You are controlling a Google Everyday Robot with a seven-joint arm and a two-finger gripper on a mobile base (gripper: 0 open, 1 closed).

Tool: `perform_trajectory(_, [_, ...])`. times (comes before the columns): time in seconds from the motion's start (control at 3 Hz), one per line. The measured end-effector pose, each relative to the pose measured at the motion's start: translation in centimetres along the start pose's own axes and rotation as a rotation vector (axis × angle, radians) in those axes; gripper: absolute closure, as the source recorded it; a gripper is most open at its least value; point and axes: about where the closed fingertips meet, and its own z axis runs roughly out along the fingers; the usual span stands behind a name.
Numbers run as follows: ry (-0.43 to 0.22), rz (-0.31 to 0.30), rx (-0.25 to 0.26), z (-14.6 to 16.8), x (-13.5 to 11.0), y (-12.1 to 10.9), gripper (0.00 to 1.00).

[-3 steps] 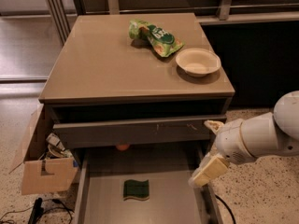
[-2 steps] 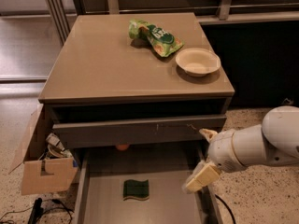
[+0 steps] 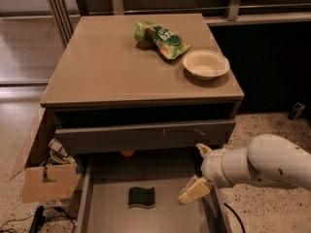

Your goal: Pick sponge from middle drawer and place on counter

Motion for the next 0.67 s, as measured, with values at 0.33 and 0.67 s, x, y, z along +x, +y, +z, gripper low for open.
perform_trajectory(0.33, [0.013, -0.006, 0.002, 2.4, 0.4, -0.2, 0.0])
perform_trajectory(0.67, [0.015, -0.024, -0.006, 9.0, 1.7, -1.5, 0.0])
